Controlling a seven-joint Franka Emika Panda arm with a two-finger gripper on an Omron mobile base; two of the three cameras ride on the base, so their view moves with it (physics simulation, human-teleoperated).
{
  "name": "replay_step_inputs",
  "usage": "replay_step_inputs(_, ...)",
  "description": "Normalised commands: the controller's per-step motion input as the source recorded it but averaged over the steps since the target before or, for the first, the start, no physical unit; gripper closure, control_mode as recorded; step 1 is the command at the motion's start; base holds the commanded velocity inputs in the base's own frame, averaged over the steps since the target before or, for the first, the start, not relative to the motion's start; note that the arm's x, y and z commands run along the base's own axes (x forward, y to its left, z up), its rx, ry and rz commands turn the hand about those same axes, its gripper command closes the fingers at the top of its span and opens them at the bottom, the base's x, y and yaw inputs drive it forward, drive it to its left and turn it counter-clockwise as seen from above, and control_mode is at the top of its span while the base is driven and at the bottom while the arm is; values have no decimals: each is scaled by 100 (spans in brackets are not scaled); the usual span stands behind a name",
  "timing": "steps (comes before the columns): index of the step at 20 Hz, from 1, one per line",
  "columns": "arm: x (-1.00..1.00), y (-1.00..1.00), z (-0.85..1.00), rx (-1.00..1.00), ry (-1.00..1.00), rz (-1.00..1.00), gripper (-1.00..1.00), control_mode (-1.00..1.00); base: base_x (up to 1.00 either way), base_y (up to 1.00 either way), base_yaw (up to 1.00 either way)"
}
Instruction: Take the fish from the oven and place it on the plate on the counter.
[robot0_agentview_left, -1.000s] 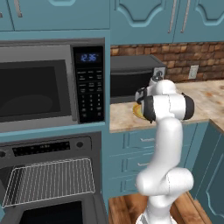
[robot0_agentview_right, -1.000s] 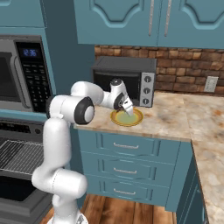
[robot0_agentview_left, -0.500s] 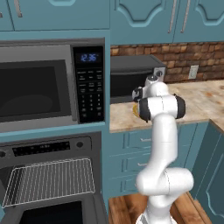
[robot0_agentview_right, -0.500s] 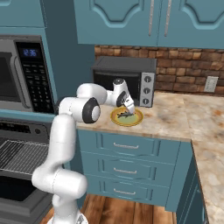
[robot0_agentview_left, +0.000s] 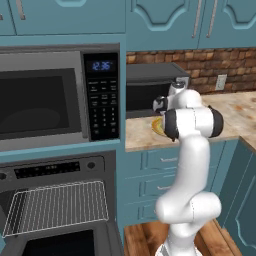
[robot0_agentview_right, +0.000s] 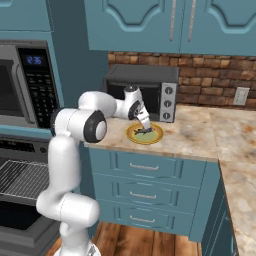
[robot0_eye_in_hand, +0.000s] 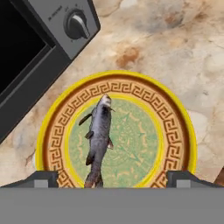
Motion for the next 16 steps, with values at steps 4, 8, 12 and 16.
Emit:
replay_step_inputs(4,-100,65,-29,-1,-4,-1,-100,-100,0,0,0)
replay_step_inputs(8,-100,80,-34,0,1,0,-100,-100,0,0,0)
replay_step_inputs(12,-100,75,28,0,-5,0,-100,-100,0,0,0)
replay_step_inputs(16,-100,55,99,0,-20,3,-100,-100,0,0,0)
